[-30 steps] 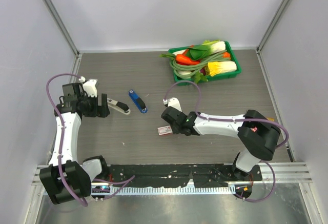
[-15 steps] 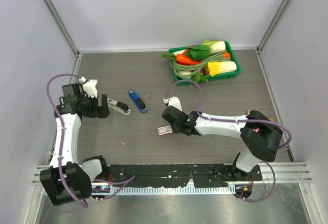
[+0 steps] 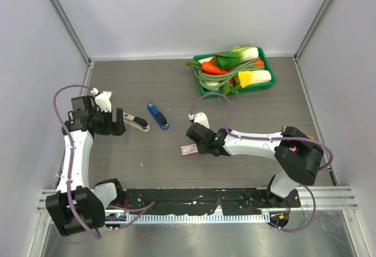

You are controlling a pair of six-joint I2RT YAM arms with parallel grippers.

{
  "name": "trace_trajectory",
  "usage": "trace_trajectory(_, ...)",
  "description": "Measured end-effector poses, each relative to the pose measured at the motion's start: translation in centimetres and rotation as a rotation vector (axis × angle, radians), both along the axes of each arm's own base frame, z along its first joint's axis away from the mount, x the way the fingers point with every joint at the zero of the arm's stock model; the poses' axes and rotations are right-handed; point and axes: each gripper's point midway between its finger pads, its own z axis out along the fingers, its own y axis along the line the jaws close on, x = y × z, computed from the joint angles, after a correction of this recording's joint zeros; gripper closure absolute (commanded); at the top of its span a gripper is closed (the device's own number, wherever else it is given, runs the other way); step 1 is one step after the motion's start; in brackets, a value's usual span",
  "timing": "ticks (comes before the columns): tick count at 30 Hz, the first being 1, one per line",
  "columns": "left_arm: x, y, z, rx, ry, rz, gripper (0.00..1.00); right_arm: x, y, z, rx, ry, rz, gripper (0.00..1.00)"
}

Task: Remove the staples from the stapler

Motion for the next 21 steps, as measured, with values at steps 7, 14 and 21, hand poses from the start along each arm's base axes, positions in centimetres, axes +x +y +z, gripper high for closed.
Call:
trace_trajectory(7,0.0,0.01,0.09,0.002,-0.004,0.0,0.11,-0.12,-0.01,-0.68,-0.012,0.013,0.001,0.79)
trace_trajectory(14,-0.02,0.0,0.07,0.001,-0.003,-0.001,0.11,-0.09,0.05,-0.86,-0.011,0.014,0.0,0.68)
trace_trajectory(21,-0.04,-0.01,0.07,0.001,-0.003,-0.001,0.11,-0.08,0.05,-0.86,-0.011,0.013,0.0,0.67)
